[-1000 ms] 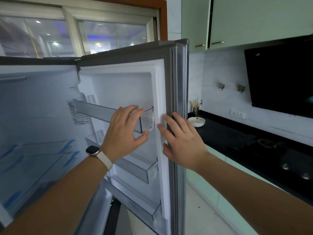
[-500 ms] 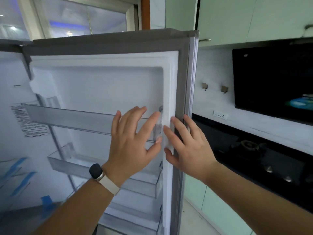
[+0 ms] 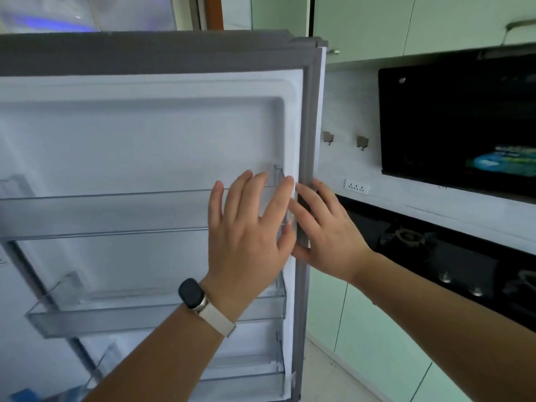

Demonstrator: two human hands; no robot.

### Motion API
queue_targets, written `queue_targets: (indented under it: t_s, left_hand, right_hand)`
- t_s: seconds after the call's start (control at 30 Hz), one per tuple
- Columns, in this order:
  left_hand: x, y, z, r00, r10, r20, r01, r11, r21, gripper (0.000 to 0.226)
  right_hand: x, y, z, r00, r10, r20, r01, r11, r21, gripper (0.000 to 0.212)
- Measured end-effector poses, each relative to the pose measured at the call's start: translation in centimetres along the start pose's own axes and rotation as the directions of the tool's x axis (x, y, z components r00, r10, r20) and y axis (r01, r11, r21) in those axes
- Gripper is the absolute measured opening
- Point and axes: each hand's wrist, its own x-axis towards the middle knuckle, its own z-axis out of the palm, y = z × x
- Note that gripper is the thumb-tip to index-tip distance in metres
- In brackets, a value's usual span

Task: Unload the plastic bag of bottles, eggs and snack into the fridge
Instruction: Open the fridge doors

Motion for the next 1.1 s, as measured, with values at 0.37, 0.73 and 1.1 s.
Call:
queue_targets:
  t_s: [0.37, 0.73, 1.1]
  left_hand:
    - [1.8, -0.2, 5.6, 1.000, -0.024, 0.016, 0.021, 0.987, 0.158, 0.051]
    - [4.1, -0.4, 11.5, 0.996, -0.078, -0.047, 0.089, 0.950, 0.301, 0.049]
    - [6.0, -1.3, 15.6, 0.986, -0.159, 0.044, 0.127, 0.900, 0.417, 0.051]
  right_hand:
    - [1.6, 5.3, 5.6, 0.997, -0.065, -0.046, 0.071, 0.986, 0.149, 0.055]
    - [4.4, 10.1, 11.8, 0.985, -0.146, -0.091, 0.166, 0.947, 0.276, 0.054]
    - [6.4, 12.9, 16.9, 0.979, -0.180, -0.095, 0.202, 0.911, 0.360, 0.054]
